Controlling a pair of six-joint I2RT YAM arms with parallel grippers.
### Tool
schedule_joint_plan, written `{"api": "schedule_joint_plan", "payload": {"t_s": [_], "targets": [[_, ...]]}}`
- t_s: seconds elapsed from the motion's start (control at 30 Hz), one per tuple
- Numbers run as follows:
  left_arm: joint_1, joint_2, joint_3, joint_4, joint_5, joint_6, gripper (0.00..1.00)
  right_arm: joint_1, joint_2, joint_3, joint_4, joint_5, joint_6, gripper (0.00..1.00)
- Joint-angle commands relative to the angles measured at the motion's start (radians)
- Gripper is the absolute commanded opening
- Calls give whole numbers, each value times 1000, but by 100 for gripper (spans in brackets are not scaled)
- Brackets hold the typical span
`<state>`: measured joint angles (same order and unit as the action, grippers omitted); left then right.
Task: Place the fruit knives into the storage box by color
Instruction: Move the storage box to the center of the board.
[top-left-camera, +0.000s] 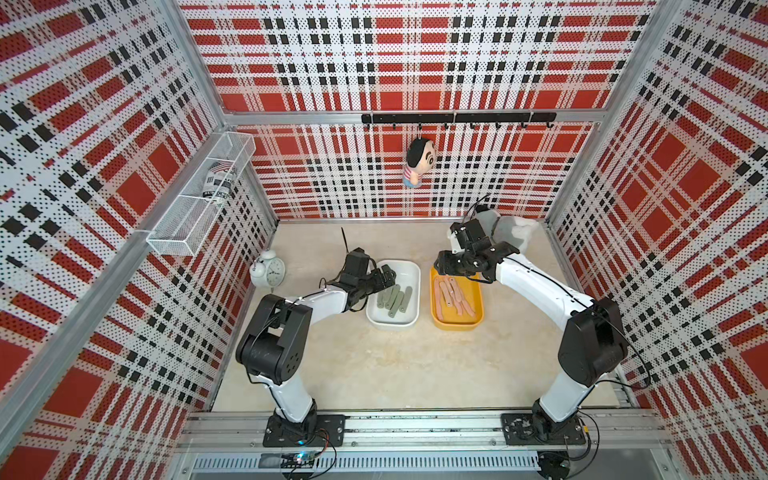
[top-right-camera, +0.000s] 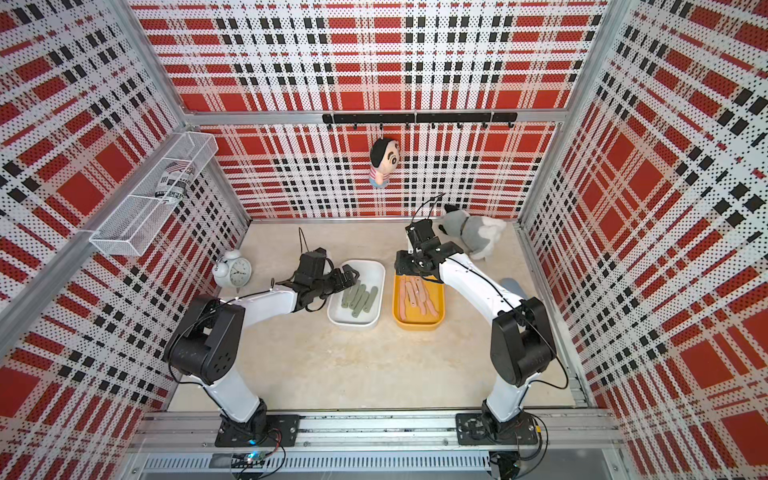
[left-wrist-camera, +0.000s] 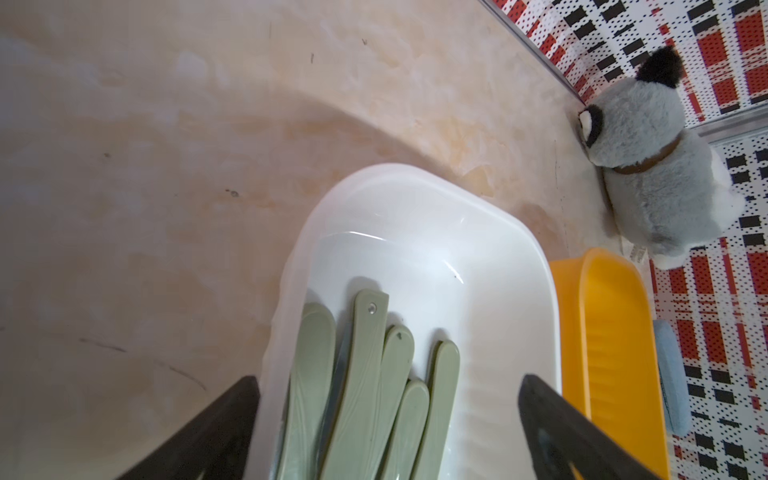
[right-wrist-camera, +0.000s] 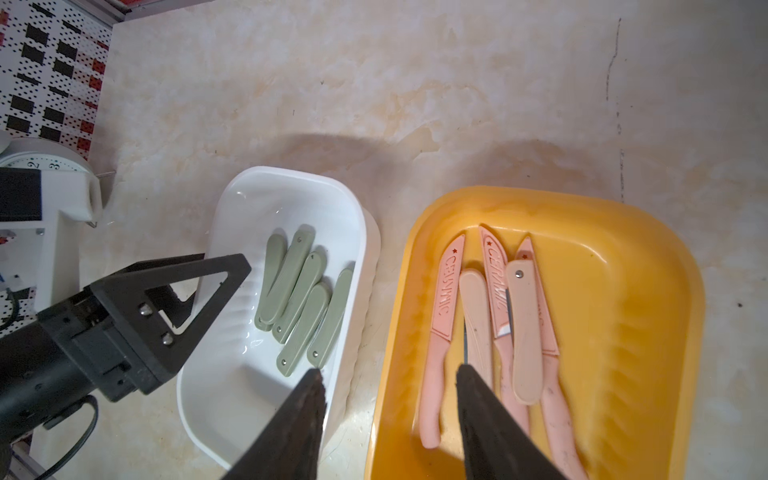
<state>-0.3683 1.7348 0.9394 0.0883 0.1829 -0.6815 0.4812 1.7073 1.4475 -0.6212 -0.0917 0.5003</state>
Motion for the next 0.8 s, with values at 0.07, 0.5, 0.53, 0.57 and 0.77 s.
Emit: {"api": "schedule_joint_plan", "payload": {"t_s": [0.07,0.5,0.53,0.57,0.77], "targets": [[-44,-15,-5,40,-23,-42,98,-44,-62,-44,-39,23,-35,55],[-94,-64,-30,29,-49,-67,98,-145,-145,-175,-44,22,-64,59],[-95,-81,-38,29,-49,-69,98,-152,-155,-192,-41,21,-65,59],[-95,-99,-49,26,-48,-70,98,-162,-165,-208,-39,21,-68,60],[-124,-180,-97,22,-41,-90,98,-222,-213,-271,-35,6,-84,62]]}}
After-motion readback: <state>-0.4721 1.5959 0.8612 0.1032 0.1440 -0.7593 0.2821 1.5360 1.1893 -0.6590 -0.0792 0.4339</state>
